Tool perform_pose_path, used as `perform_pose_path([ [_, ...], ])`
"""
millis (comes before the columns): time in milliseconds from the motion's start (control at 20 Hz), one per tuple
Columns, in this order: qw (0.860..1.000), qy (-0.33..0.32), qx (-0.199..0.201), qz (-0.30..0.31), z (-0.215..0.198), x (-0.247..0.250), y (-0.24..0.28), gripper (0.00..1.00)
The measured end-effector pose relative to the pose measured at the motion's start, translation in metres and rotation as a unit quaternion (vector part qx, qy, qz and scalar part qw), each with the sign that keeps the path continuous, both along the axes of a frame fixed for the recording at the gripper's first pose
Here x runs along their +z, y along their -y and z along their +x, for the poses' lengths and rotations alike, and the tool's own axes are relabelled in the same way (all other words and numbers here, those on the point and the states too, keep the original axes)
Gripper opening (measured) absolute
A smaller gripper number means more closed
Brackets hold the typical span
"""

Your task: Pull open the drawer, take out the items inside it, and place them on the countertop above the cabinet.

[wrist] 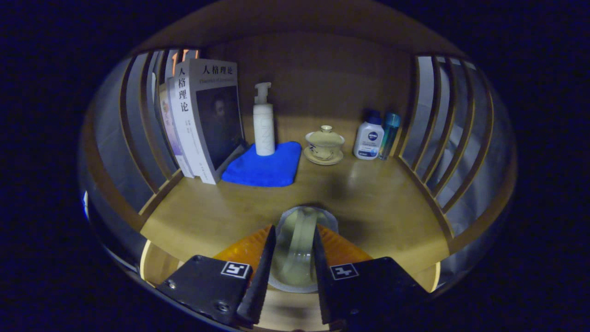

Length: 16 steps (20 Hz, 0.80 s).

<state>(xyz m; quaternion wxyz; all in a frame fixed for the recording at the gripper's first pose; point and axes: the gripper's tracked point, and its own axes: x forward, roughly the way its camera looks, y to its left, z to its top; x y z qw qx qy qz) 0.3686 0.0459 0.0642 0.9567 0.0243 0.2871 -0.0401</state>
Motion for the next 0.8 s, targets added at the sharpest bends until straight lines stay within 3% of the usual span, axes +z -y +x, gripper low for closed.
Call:
perform_pose_path([
  [300, 0.999, 0.028, 0.005, -0.023, -0.013, 0.017, 0.003, 0.53],
  [600, 0.997, 0.068, 0.011, -0.033, -0.062, 0.019, 0.008, 0.55],
  [800, 0.99, 0.133, 0.044, -0.03, -0.128, 0.027, -0.012, 0.74],
])
